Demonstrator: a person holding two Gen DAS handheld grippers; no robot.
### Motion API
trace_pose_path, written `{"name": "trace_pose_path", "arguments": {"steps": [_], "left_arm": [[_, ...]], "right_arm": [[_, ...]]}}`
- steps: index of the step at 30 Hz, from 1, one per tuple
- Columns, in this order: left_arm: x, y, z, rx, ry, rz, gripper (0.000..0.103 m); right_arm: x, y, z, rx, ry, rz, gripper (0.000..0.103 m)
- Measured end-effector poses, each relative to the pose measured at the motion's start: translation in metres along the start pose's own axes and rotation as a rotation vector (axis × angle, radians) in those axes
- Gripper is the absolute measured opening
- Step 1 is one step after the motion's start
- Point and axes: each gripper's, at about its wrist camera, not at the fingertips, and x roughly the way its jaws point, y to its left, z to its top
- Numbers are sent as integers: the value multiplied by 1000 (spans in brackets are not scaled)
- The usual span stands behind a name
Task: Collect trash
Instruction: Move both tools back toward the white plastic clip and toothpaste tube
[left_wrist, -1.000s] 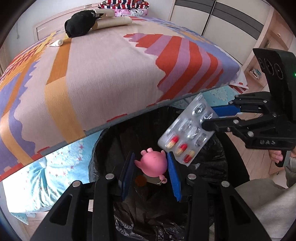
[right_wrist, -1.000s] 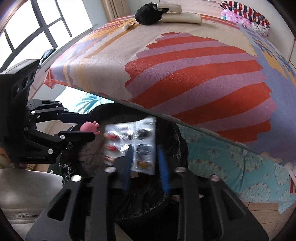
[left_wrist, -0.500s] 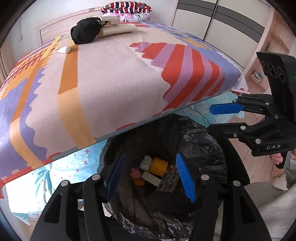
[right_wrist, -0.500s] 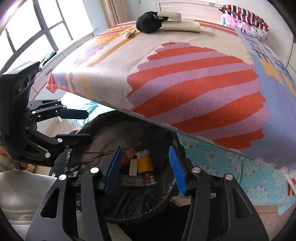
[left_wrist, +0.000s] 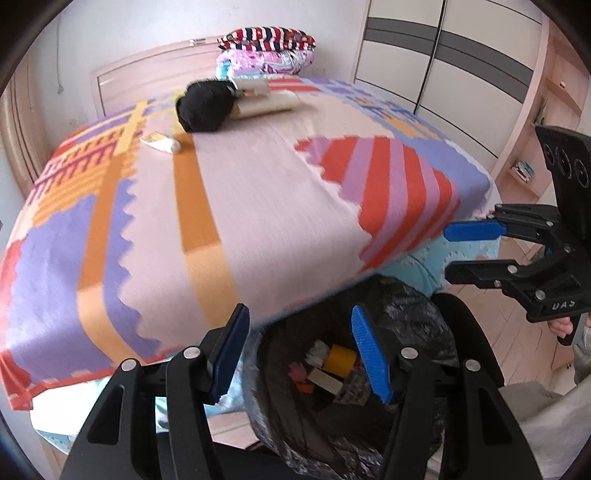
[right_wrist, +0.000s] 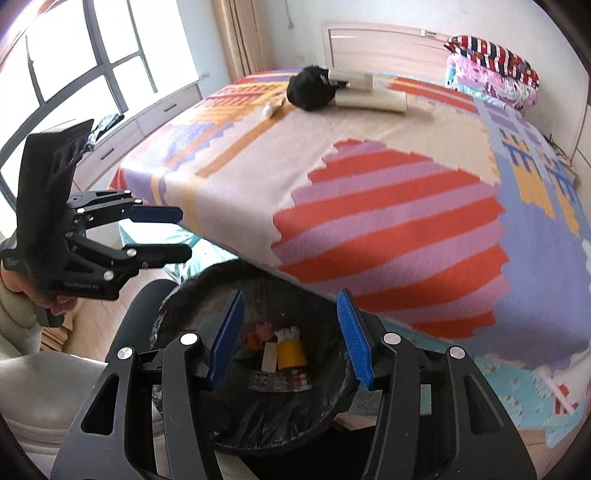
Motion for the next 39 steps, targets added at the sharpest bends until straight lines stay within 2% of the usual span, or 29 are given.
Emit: {"name": "trace_pose_path", "arguments": {"steps": [14, 19, 25, 33, 36, 39], "left_arm": [[-14, 25, 50, 10, -96, 97, 56], [-11, 38, 66, -17, -109, 94, 56], [-3, 53, 83, -50, -124, 115, 56], [12, 75, 102, -96, -132, 153, 56], [18, 83, 106, -117, -132, 160, 56], [24, 89, 111, -128, -137, 173, 56]], "right_arm": [[-9, -4, 49, -67, -82, -22, 52], [-10, -8, 72, -81, -116, -40, 52], [-3, -16, 102, -84, -147, -50, 58], [13, -30, 141, -54, -181, -40, 59], [19, -36, 152, -34, -191, -40, 66], [27, -43, 164, -8, -199, -34, 67]]}}
